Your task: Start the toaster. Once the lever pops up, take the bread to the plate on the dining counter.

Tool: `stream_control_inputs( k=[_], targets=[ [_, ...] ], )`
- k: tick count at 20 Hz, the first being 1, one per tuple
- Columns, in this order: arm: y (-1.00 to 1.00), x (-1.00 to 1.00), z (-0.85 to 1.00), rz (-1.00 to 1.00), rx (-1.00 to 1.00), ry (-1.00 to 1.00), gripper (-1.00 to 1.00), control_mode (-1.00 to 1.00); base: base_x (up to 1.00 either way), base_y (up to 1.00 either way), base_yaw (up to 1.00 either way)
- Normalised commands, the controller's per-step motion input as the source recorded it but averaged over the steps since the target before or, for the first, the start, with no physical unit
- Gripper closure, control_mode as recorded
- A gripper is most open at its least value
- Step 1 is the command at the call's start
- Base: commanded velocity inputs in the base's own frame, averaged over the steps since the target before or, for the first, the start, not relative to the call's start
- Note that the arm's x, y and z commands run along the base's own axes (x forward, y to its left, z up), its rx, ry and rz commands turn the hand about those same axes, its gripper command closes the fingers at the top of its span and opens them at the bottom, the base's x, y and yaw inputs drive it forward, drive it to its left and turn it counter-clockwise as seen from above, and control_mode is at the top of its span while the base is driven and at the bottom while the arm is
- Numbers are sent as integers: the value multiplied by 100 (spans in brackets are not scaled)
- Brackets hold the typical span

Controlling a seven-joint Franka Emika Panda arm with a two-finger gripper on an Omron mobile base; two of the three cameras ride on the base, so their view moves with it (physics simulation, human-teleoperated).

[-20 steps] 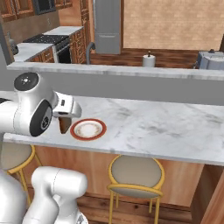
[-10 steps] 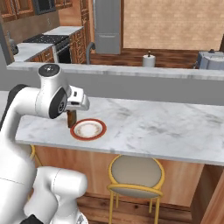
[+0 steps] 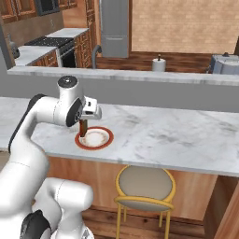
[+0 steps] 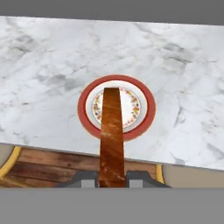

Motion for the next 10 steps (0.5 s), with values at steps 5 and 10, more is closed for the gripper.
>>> stream_control_inputs(
  k=[5, 10],
  targets=[
    [0, 63, -49, 5, 3, 0, 100, -100, 0, 0, 0],
    [0, 50, -38, 4, 1, 0, 100, -100, 0, 0, 0]
  ],
)
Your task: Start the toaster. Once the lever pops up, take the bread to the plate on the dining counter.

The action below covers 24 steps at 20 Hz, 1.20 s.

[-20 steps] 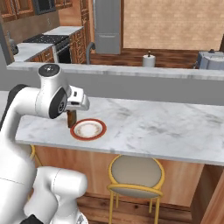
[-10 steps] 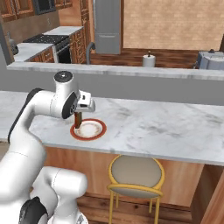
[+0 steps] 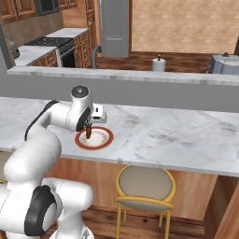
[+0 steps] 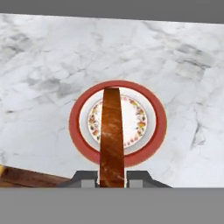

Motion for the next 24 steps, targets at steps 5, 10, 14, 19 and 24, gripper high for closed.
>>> stream_control_inputs(
  k=[5, 10, 14, 19, 24],
  targets=[
    [0, 48, -32, 2, 1, 0, 100, -100, 0, 0, 0],
    [0, 37, -24, 1, 3, 0, 100, -100, 0, 0, 0],
    [0, 30, -26, 1, 3, 0, 100, -100, 0, 0, 0],
    [0, 22, -27, 1, 3, 0, 100, -100, 0, 0, 0],
    [0, 12, -27, 0, 1, 0, 100, -100, 0, 0, 0]
  ],
)
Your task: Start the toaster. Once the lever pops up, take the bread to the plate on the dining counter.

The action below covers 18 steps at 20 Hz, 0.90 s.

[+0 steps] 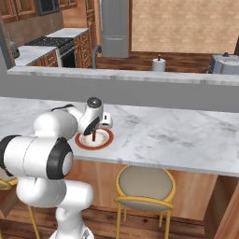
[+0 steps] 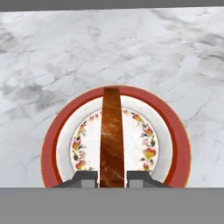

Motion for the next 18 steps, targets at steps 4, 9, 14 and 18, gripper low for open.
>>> stream_control_inputs(
  k=[4, 9, 14, 18],
  targets=[
    [0, 9, -21, 0, 0, 0, 100, -100, 0, 0, 0],
    [0, 2, -22, 0, 0, 0, 100, -100, 0, 0, 0],
    [0, 6, -9, 0, 0, 0, 100, -100, 0, 0, 0],
    [1, 0, 0, 0, 0, 0, 100, -100, 0, 0, 0]
  ],
)
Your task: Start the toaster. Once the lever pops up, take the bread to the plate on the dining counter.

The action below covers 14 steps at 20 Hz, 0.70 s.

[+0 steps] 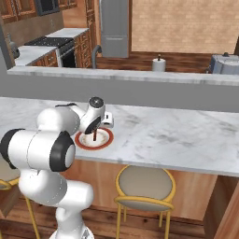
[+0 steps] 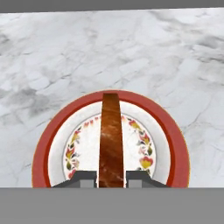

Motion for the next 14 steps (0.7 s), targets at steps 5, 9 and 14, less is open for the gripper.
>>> stream_control_inputs(
  k=[5, 9, 14],
  targets=[
    [4, -1, 0, 0, 0, 0, -100, -100, 0, 0, 0],
    [7, -12, 0, 0, 0, 0, -100, -100, 0, 0, 0],
    [5, -17, 0, 0, 0, 0, -100, -100, 0, 0, 0]
  ],
)
